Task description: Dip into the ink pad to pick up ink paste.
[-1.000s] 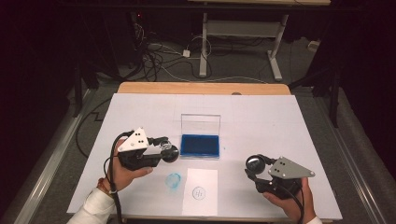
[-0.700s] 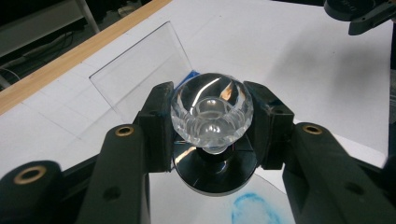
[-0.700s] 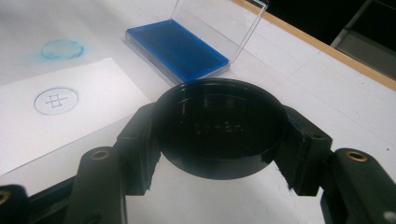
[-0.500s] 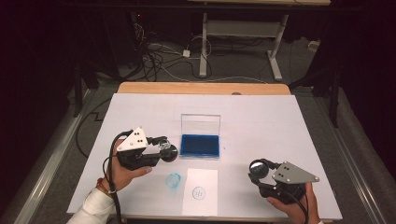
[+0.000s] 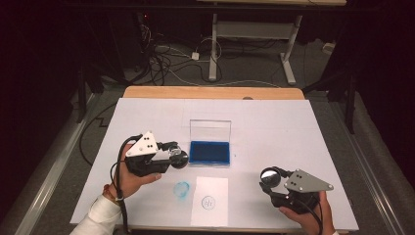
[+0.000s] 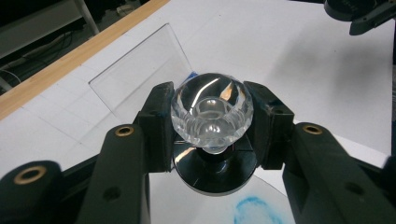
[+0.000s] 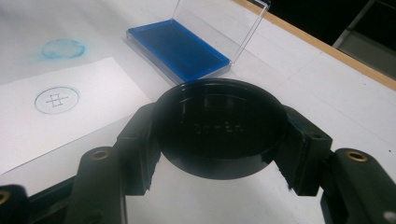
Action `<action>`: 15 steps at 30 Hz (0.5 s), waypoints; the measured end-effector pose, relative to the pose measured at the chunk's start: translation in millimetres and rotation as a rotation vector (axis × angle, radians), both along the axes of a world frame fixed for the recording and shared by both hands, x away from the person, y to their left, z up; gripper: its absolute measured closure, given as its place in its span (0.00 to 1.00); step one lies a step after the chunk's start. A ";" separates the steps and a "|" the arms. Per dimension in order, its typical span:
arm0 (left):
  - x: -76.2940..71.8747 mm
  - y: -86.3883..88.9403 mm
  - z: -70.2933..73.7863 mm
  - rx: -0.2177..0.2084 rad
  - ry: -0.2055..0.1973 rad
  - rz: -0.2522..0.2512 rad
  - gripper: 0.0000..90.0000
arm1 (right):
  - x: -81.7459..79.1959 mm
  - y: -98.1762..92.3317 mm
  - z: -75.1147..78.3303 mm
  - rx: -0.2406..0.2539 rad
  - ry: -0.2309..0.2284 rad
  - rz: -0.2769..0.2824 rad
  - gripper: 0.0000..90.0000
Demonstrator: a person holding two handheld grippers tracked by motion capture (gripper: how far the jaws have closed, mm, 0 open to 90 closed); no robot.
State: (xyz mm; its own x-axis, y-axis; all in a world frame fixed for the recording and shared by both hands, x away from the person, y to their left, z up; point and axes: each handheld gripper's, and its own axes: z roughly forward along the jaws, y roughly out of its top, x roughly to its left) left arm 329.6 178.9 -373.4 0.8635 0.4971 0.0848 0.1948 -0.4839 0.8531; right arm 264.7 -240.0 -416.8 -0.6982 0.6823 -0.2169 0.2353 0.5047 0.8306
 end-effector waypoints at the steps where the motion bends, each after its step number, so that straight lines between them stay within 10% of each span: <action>1: 1.0 -0.9 1.4 0.003 -0.001 -0.004 0.61 | 0.0 0.1 0.1 0.002 0.002 0.001 0.43; 15: 14.6 -14.1 24.5 0.013 0.008 -0.040 0.61 | -3.8 -0.2 2.6 0.005 -0.010 0.002 0.43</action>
